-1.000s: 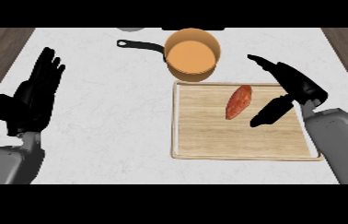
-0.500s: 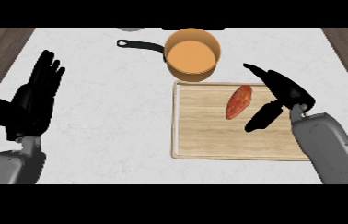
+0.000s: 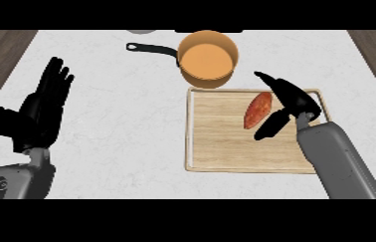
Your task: Pick the sweet potato from the tray and place it in the pot
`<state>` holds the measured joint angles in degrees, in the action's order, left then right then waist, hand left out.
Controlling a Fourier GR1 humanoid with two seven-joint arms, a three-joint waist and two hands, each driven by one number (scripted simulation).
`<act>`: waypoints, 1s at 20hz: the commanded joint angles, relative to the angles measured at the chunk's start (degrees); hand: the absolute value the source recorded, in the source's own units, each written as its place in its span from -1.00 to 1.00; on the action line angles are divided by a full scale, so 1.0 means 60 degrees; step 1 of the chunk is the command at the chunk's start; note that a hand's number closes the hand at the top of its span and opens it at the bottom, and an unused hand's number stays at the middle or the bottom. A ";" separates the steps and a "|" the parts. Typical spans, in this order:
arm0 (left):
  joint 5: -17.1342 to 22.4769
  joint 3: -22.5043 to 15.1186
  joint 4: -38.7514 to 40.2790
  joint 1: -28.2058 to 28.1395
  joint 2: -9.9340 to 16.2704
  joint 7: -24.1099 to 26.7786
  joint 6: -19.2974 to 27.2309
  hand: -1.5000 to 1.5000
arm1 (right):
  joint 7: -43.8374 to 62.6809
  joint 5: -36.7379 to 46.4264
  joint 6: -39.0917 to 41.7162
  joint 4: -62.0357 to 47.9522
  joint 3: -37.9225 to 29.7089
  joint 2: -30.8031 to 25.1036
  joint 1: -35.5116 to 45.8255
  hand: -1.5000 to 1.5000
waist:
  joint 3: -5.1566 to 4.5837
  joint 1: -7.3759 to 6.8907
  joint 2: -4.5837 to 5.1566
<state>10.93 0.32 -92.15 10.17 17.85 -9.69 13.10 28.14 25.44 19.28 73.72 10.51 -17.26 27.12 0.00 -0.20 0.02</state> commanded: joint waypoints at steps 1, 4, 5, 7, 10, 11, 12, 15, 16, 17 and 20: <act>-0.0345 0.0211 0.0497 0.0353 -0.0278 0.0172 0.0000 0.00 | 0.0212 0.0664 -0.0289 -0.0308 0.0116 0.0700 0.0129 -1.00 | 0.0000 0.0013 0.0001; -0.0149 0.0467 0.0538 -0.0111 -0.0307 0.0478 -0.0457 0.00 | -0.0113 0.0932 -0.0185 -0.1008 -0.0150 0.0608 0.0365 -1.00 | -0.0001 -0.0008 0.0005; -0.0274 0.0403 -0.0330 -0.0200 -0.0216 -0.0284 -0.0352 0.00 | -0.0332 0.1040 -0.0301 -0.0465 -0.0119 0.0536 -0.0426 -1.00 | 0.0001 0.0008 -0.0008; -0.0082 0.0673 0.0637 0.0688 -0.0130 -0.0169 -0.0570 0.00 | -0.1232 0.0913 -0.0228 -0.1965 -0.0622 0.0208 0.0218 -1.00 | 0.0002 0.0004 0.0016; -0.0786 0.0063 -0.0153 0.0528 -0.0684 -0.0729 0.0152 0.00 | -0.1702 0.1270 -0.0568 -0.1931 -0.0377 0.0491 -0.0196 -1.00 | 0.0004 0.0009 0.0005; -0.0378 0.0501 0.0051 0.0465 -0.0269 -0.0355 -0.0441 0.00 | -0.2012 0.1357 -0.0038 -0.1969 -0.0138 0.0191 0.0188 1.00 | 0.0002 -0.0013 0.0010; -0.0361 0.0609 0.0185 0.0233 -0.0220 -0.0036 -0.0542 0.00 | -0.2437 0.1209 0.0416 -0.1706 -0.0223 -0.0332 0.0136 1.00 | 0.0001 0.0000 0.0007; -0.0505 0.0530 0.0111 0.0172 -0.0468 -0.0277 -0.0607 0.00 | -0.2771 0.1894 -0.0431 -0.1926 -0.0137 0.0204 0.0022 1.00 | 0.0002 0.0003 0.0002; -0.0515 0.0614 0.0317 0.0509 -0.0486 -0.0269 -0.0551 0.00 | -0.2628 0.2029 -0.0342 -0.2686 -0.0117 0.0486 0.0769 1.00 | 0.0002 -0.0023 0.0012; -0.0349 0.0802 0.0032 0.0691 -0.0203 -0.0849 -0.0670 0.00 | -0.2828 0.2139 -0.0819 -0.2358 0.0035 0.0700 0.0082 1.00 | 0.0003 -0.0004 0.0004; -0.0330 0.0865 -0.0532 -0.0390 -0.0366 -0.0339 -0.0975 0.00 | -0.3235 0.2153 -0.0487 -0.2491 -0.0310 0.0379 0.0233 1.00 | 0.0002 -0.0029 0.0001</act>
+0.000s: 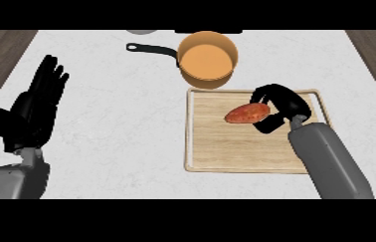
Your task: Pick the sweet potato from the tray and place it in the pot
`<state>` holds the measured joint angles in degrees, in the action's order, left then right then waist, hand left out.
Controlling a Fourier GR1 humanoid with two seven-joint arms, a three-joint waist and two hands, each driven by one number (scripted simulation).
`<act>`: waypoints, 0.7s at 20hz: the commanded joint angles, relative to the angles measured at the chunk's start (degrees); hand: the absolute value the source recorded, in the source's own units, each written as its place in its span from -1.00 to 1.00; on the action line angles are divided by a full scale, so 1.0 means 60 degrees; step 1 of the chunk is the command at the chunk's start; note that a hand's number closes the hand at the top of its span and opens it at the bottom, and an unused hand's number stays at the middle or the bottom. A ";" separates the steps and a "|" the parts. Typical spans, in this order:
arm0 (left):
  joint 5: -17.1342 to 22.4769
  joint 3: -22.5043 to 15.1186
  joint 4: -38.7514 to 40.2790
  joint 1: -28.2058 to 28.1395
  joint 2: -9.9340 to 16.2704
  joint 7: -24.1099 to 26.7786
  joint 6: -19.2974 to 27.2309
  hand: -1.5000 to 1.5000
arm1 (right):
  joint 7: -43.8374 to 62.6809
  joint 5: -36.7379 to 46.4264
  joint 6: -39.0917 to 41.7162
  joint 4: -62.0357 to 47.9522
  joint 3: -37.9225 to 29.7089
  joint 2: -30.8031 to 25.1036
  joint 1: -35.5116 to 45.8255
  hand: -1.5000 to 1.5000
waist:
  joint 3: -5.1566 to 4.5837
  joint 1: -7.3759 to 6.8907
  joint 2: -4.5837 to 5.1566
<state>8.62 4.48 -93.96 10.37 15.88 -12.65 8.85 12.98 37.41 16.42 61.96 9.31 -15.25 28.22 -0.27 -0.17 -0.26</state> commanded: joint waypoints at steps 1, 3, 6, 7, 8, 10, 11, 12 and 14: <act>-0.0326 -0.0009 0.0057 0.0727 -0.0145 -0.0532 0.0301 0.00 | -0.0228 0.0170 0.0261 0.0263 0.0107 0.0171 -0.0336 1.00 | 0.0045 0.0034 0.0042; -0.0319 0.0086 0.0212 0.0125 -0.0284 0.0097 0.0104 0.00 | -0.0375 0.0495 -0.0194 -0.0408 0.0212 0.0609 -0.0100 1.00 | 0.0044 -0.0004 0.0050; -0.0410 0.0189 0.0562 0.0293 -0.0376 0.0441 -0.0087 0.00 | -0.0446 0.0635 -0.0012 -0.0335 -0.0174 0.0365 0.0183 1.00 | 0.0044 0.0007 0.0051; -0.0016 0.0352 -0.0037 0.0155 -0.0020 -0.0244 -0.0202 0.00 | 0.1154 0.0921 -0.0262 0.0344 0.0576 0.1589 0.0515 1.00 | 0.0040 -0.0038 0.0029; -0.0618 -0.0258 0.0083 0.0365 -0.0458 -0.0077 0.0269 0.00 | 0.2058 0.1057 -0.0700 0.0345 0.1419 0.2438 0.1053 1.00 | 0.0035 -0.0209 0.0033; -0.0344 -0.0433 0.0228 0.0491 -0.0545 0.0110 -0.0148 0.00 | 0.2905 0.0635 -0.1047 0.0168 0.2370 0.2477 0.1777 1.00 | 0.0022 -0.0911 0.0135; -0.0316 -0.0658 0.0101 0.0611 -0.0615 -0.0015 -0.0262 0.00 | 0.3193 0.0512 -0.0965 0.0236 0.2577 0.2491 0.2253 1.00 | 0.0019 -0.1232 0.0125; -0.0337 -0.0666 0.0228 0.0733 -0.0506 0.0003 -0.0378 0.00 | 0.3430 0.0441 -0.0955 0.0211 0.2667 0.2502 0.2680 1.00 | 0.0002 -0.1540 0.0198; -0.0235 -0.0716 0.0214 0.0927 -0.0548 -0.0084 -0.0462 0.00 | 0.4420 -0.0065 -0.1301 0.0213 0.3218 0.2517 0.3142 1.00 | 0.0012 -0.1710 0.0164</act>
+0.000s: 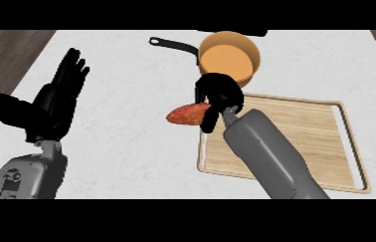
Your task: Pick the sweet potato from the tray and place it in the pot
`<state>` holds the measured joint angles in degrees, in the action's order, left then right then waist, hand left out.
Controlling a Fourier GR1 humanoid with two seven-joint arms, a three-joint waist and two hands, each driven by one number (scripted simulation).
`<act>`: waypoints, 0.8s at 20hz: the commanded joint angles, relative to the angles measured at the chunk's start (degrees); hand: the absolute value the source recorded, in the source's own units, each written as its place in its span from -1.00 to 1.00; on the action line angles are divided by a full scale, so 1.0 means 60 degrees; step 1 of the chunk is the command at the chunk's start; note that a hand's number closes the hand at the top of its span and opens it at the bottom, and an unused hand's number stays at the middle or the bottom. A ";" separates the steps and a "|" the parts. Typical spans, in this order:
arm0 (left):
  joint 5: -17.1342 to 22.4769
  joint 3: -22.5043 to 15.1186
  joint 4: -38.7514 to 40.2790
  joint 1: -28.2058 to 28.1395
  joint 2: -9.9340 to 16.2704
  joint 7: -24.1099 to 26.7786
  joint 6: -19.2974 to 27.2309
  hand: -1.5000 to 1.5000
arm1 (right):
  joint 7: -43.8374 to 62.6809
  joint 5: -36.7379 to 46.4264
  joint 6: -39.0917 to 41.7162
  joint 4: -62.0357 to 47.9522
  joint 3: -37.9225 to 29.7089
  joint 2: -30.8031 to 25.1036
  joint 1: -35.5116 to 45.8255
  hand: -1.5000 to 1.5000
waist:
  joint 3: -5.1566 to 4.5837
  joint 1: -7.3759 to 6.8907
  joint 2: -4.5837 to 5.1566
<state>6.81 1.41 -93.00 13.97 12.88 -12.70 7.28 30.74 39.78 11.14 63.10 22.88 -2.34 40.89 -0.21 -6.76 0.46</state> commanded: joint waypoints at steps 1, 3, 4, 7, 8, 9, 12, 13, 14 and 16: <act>-0.0034 -0.0267 0.0173 0.0496 -0.0059 -0.0201 -0.0135 0.00 | 0.1866 -0.0649 -0.0569 -0.0132 0.1144 0.0370 0.1466 1.00 | 0.0010 -0.0631 0.0099; 0.0004 -0.0261 0.0281 0.0514 -0.0069 -0.0075 -0.0219 0.00 | 0.2667 -0.0900 -0.1419 0.0110 0.1416 0.0378 0.1991 1.00 | -0.0002 -0.0720 0.0076; -0.0126 -0.0426 0.0370 0.0552 -0.0300 -0.0090 -0.0032 0.00 | 0.3113 -0.0855 -0.1961 0.0328 0.1467 0.0380 0.2365 1.00 | 0.0003 -0.0526 0.0028; -0.0178 -0.0378 0.0349 0.0600 -0.0194 -0.0189 -0.0023 0.00 | 0.4439 -0.0316 -0.3366 0.0520 0.1526 0.0385 0.3361 1.00 | -0.0005 -0.0396 -0.0091; -0.0180 -0.0379 0.0521 0.0607 -0.0310 -0.0079 0.0034 0.00 | 0.4761 -0.0171 -0.3860 0.0548 0.1680 0.0386 0.3633 1.00 | -0.0014 -0.0368 -0.0051; -0.0101 -0.0356 0.0441 0.0531 -0.0291 -0.0131 -0.0020 0.00 | 0.5156 0.0057 -0.4245 0.0506 0.1653 0.0387 0.4064 1.00 | -0.0016 -0.0372 -0.0080; -0.0184 -0.0149 0.0608 0.0804 -0.0156 -0.0120 0.0091 0.00 | 0.6298 0.0881 -0.5020 0.0077 0.2070 0.0388 0.5067 1.00 | -0.0025 -0.0159 -0.0071; -0.0264 -0.0164 0.0752 0.0879 -0.0201 -0.0194 0.0197 0.00 | 0.6623 0.1156 -0.5093 -0.0014 0.2116 0.0388 0.5523 1.00 | -0.0025 -0.0049 -0.0079; -0.0256 -0.0225 0.0531 0.0645 -0.0213 -0.0211 0.0177 0.00 | 0.7008 0.1225 -0.5326 -0.0131 0.2041 0.0387 0.5723 1.00 | -0.0021 -0.0132 -0.0115; -0.0134 0.0000 0.0610 0.0850 -0.0096 -0.0209 0.0134 0.00 | 0.7279 0.1519 -0.5594 -0.0462 0.2085 0.0386 0.6222 1.00 | -0.0017 0.0039 -0.0061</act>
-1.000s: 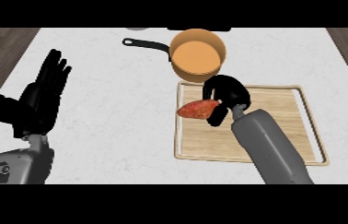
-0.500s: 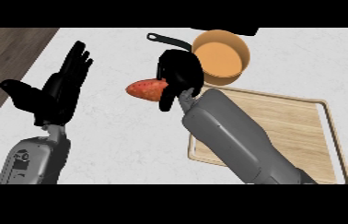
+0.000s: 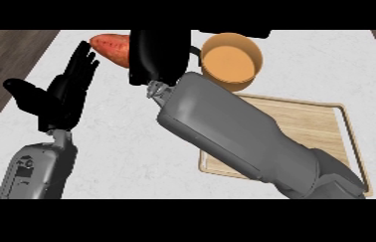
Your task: Pick the sweet potato from the tray and place it in the pot
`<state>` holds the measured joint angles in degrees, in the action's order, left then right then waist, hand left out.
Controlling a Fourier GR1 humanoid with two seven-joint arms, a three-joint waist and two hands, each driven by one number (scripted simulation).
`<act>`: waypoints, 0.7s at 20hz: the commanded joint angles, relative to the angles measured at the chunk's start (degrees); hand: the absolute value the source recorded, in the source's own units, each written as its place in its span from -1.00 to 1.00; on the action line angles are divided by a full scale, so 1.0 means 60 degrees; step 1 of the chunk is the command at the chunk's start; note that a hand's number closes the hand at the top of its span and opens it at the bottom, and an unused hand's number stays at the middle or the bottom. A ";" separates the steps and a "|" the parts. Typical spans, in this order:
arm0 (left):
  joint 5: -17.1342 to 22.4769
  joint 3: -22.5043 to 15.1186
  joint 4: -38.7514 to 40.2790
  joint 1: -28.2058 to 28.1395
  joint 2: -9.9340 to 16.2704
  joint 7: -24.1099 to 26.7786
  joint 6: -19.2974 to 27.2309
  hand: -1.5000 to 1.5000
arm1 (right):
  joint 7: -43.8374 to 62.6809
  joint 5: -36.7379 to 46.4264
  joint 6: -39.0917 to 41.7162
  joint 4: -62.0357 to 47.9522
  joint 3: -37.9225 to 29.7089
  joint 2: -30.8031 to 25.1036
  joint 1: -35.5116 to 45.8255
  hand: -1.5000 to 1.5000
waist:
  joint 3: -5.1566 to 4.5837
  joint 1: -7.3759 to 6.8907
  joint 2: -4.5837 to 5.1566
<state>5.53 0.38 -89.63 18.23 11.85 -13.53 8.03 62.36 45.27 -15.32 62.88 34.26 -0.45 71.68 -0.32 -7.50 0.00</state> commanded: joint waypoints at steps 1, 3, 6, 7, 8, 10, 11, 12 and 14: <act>-0.0170 0.0015 0.0188 -0.0116 -0.0108 0.0329 0.0159 0.00 | 0.2111 0.0558 -0.1534 -0.0527 0.0187 0.0072 0.1044 1.00 | -0.0001 0.0169 0.0068; -0.0084 0.0017 -0.0067 -0.0175 -0.0016 0.0088 0.0070 0.00 | 0.2388 0.0904 -0.1390 -0.1065 0.0140 0.0071 0.1486 1.00 | 0.0009 0.0265 0.0027; -0.0117 0.0108 -0.0048 -0.0514 0.0027 0.0278 0.0071 0.00 | 0.2763 0.0740 -0.1526 -0.1090 -0.0062 0.0070 0.1730 1.00 | 0.0016 0.0401 0.0017; 0.0019 0.0192 -0.0121 -0.0475 0.0134 0.0176 -0.0063 0.00 | 0.2455 0.0817 -0.1703 -0.1593 -0.0311 0.0070 0.1815 1.00 | 0.0017 0.0408 0.0062; -0.0005 0.0401 0.0282 -0.0354 0.0121 0.0499 0.0033 0.00 | 0.2687 0.0683 -0.1639 -0.1371 -0.0310 0.0070 0.1871 1.00 | 0.0014 0.0568 0.0062; 0.0181 0.0615 0.0291 -0.0144 0.0307 0.0205 -0.0065 0.00 | 0.2318 0.0540 -0.2060 -0.1654 -0.0706 0.0070 0.1942 1.00 | 0.0021 0.0589 0.0095; -0.0049 0.0386 0.0114 -0.0429 0.0072 0.0267 0.0167 0.00 | 0.2245 0.0726 -0.2436 -0.1594 -0.0286 0.0070 0.1346 1.00 | 0.0032 0.0710 0.0056; 0.0075 0.0478 -0.0160 -0.0349 0.0186 0.0157 0.0087 0.00 | 0.2431 0.0710 -0.2355 -0.1876 -0.0322 0.0070 0.1640 1.00 | 0.0029 0.0600 0.0045; -0.0016 0.0425 -0.0250 -0.0497 0.0092 0.0067 0.0234 0.00 | 0.2010 0.0734 -0.2448 -0.2248 -0.1014 0.0070 0.1815 1.00 | 0.0038 0.0746 0.0041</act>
<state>5.60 2.63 -90.12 15.73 12.61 -12.55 8.64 65.24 49.46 -24.00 52.11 30.77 -0.63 81.08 -0.16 -3.91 0.29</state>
